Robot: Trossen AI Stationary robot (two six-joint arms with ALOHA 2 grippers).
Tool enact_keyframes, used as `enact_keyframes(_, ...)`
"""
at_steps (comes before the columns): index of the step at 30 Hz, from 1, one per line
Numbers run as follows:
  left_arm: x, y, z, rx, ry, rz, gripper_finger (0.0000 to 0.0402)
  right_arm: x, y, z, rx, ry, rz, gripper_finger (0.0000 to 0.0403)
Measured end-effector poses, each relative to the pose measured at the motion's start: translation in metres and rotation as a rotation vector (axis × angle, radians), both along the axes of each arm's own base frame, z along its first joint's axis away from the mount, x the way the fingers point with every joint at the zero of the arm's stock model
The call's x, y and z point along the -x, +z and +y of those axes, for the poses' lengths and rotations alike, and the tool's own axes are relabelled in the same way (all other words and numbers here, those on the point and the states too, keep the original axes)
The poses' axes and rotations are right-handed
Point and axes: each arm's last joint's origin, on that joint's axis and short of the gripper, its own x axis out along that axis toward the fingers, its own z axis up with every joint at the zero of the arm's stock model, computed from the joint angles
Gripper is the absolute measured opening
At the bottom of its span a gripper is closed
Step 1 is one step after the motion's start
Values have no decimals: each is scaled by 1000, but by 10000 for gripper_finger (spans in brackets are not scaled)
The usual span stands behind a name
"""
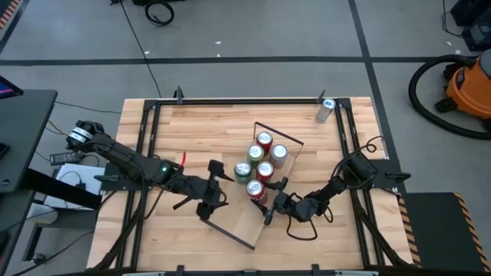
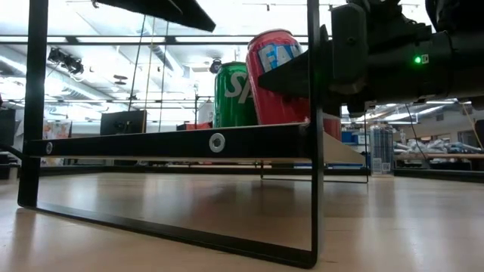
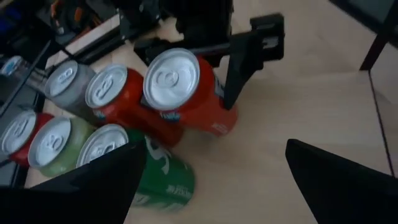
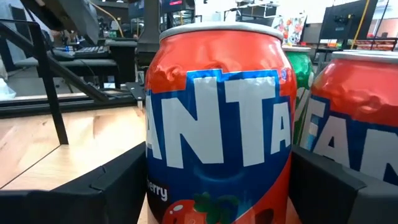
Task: Place canned beverage on shelf
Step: Put the red soda can on the shelf
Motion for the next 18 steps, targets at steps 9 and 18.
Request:
enact_keyframes(9,-11,1,0,142,-87,-37,396,1,-5,0,16,4,29,351)
enact_keyframes(18,-18,-6,-2,164,-116,-27,396,1,-8,0,0,4,46,353)
